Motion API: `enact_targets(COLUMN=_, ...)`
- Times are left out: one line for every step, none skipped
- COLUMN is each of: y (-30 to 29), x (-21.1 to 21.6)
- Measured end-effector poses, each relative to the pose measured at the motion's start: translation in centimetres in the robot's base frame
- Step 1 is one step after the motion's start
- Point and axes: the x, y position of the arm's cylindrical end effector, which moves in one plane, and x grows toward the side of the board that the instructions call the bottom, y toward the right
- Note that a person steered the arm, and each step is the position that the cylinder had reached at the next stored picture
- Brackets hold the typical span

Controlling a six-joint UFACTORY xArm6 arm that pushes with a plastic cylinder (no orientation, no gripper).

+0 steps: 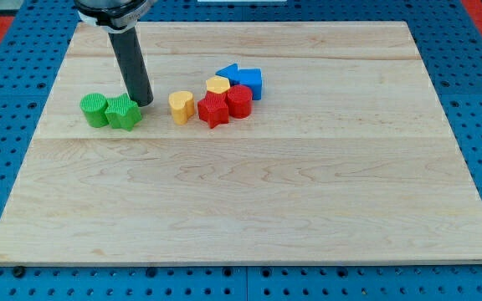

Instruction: Slide the blue triangle and blue cube right a bit

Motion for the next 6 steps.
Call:
enact_targets(y=1.3, x=-2.5)
enact_targets(y=3.5, x=-2.3)
enact_targets(y=5.1, x=-2.2)
enact_targets(y=7.3, x=-4.4)
enact_targets(y=11.7, x=-5.5)
enact_targets(y=14.3, x=-5.1)
